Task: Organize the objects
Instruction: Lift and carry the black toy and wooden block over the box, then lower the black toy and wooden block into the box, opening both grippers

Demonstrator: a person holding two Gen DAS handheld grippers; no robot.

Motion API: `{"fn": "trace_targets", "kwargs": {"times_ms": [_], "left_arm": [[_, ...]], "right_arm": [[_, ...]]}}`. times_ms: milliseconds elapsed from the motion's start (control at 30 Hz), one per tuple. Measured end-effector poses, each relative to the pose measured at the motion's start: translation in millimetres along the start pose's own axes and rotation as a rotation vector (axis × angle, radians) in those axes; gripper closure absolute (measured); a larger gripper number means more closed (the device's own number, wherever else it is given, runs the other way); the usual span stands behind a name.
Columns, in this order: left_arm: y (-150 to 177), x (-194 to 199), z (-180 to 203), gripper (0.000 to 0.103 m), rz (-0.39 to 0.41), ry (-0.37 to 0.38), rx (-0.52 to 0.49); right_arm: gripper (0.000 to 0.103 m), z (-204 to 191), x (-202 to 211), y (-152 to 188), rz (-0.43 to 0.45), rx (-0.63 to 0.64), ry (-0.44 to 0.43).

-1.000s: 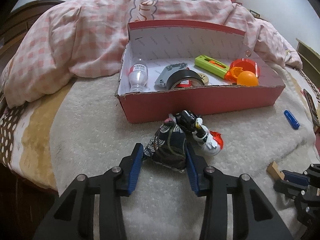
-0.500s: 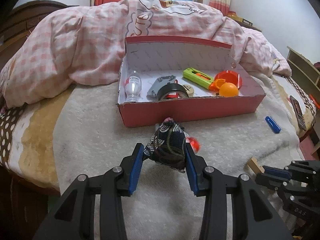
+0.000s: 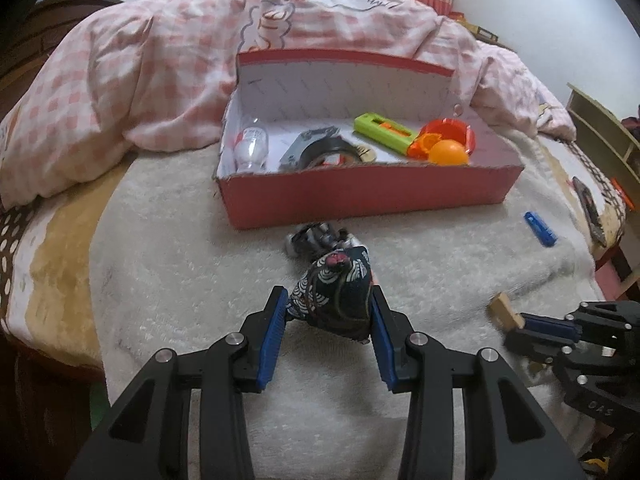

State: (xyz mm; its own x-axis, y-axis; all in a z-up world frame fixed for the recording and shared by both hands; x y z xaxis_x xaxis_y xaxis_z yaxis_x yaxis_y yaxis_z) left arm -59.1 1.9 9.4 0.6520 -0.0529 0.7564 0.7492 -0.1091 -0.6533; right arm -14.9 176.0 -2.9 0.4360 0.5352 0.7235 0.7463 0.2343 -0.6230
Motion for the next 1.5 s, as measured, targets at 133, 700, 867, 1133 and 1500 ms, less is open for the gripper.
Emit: {"fn": "trace_targets", "kwargs": {"times_ms": [133,700,867,1133,1500], "left_arm": [[-7.0,7.7,3.4,0.064,0.029,0.01,-0.005],[-71.7,-6.5,9.4,0.064,0.101,-0.014,0.024],[-87.1,-23.7,7.5,0.064,0.085,-0.023,0.054],[-110.3,-49.9,2.6,0.064,0.071,-0.061,0.082],[-124.9,-81.1,11.8,0.064,0.044,-0.114,0.059]], "right_arm": [[0.091,1.4,4.7,-8.5,0.02,-0.008,-0.02],[0.091,10.2,13.4,-99.0,0.145,0.034,0.001],[0.091,20.6,-2.9,-125.0,0.138,0.035,0.017],[0.09,38.0,-23.1,-156.4,0.139,0.03,0.058],[0.09,56.1,-39.6,-167.0,0.134,0.011,0.103]]}}
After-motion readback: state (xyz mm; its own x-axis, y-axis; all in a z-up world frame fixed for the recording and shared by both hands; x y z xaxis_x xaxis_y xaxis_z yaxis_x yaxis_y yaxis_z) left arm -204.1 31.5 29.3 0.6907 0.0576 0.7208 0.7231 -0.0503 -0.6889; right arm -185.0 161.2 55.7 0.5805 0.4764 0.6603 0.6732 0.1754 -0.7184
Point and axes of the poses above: each gripper's, at about its wrist camera, not at the fingertips, and x roughly against the way its jaws point, z to its right, y to its underside, the point moved 3 cm from there along -x, roughly the way its jaws point, and after that the axes turned 8 degrees about -y, right-handed, at the moved point
